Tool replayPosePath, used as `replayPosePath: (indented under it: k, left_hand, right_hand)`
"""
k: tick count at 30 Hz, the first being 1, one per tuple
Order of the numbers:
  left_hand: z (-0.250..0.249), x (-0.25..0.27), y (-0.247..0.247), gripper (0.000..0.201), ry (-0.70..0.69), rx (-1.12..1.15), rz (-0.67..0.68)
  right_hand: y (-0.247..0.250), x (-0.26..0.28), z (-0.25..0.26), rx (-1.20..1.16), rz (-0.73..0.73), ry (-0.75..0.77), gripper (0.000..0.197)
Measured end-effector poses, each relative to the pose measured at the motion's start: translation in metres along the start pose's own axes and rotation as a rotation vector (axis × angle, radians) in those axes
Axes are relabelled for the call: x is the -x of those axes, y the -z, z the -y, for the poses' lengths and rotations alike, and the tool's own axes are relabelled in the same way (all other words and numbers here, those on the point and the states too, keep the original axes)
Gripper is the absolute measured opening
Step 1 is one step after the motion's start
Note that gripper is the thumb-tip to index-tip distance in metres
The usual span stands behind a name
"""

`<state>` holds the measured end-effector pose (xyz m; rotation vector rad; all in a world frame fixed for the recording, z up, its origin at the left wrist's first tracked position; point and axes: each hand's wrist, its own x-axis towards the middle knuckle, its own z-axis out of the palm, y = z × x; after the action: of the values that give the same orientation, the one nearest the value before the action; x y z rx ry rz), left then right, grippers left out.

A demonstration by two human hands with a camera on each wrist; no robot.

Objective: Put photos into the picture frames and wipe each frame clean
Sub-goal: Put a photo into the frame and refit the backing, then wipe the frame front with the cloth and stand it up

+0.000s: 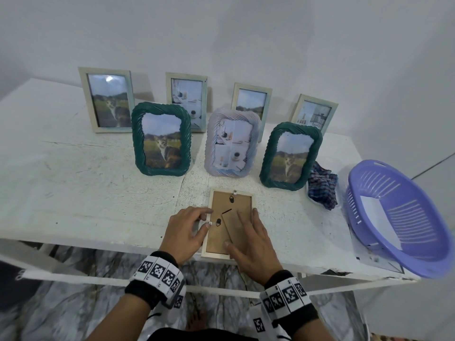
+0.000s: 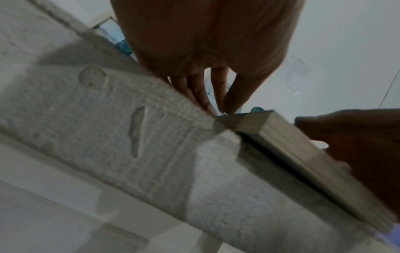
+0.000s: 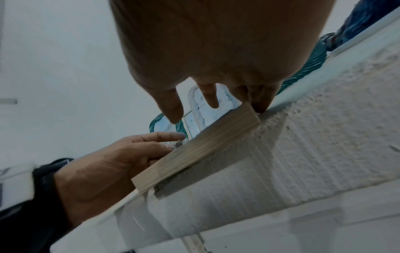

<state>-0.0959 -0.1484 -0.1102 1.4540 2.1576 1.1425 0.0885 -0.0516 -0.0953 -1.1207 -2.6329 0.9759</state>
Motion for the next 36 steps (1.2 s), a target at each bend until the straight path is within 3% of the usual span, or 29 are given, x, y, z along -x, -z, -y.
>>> replayPosePath:
  k: [4,7,10,14,16,20,23,26,30,32,33,36]
  left_hand:
    - [-0.018,0.005,0.002,0.031,0.135,0.172,-0.027]
    - [-0.038,0.003,0.006,0.028,0.267,0.343,-0.107]
    - [-0.067,-0.002,0.014,0.023,0.266,0.503,-0.135]
    - [-0.104,-0.012,0.016,0.023,0.191,0.765,0.060]
    - [-0.106,-0.018,0.006,0.023,0.201,0.746,0.138]
    - [-0.088,-0.025,-0.022,0.018,0.235,0.487,0.177]
    - [-0.081,-0.024,-0.037,0.023,0.329,0.441,0.214]
    - [-0.082,-0.023,-0.048,0.033,0.426,0.561,0.210]
    - [-0.098,-0.027,-0.050,0.031,0.485,0.778,0.135]
    - [-0.101,-0.028,-0.050,0.031,0.496,0.851,0.062]
    - [-0.102,-0.029,-0.049,0.032,0.477,0.833,0.034]
    - [-0.104,-0.029,-0.043,0.033,0.402,0.766,0.010]
  right_hand:
    - [0.015,0.001,0.004,-0.273,0.003,-0.056,0.061]
    - [0.028,0.002,0.007,-0.438,-0.008,-0.094,0.059]
    - [0.042,0.006,0.009,-0.511,-0.048,-0.088,0.053]
    - [0.074,0.018,0.013,-0.727,-0.155,-0.149,0.044]
    - [0.091,0.024,0.013,-0.784,-0.169,-0.181,0.044]
    - [0.107,0.028,-0.006,-0.712,-0.213,-0.207,0.033]
    - [0.103,0.029,-0.028,-0.805,-0.292,-0.264,0.024]
    - [0.099,0.031,-0.037,-1.042,-0.280,-0.314,0.025]
    - [0.098,0.032,-0.030,-1.297,-0.163,-0.330,0.027]
    - [0.108,0.025,-0.029,-1.173,-0.129,-0.336,0.022]
    - [0.115,0.018,-0.034,-0.996,-0.154,-0.328,0.019]
    - [0.143,-0.018,-0.060,-0.200,-0.404,-0.243,0.017]
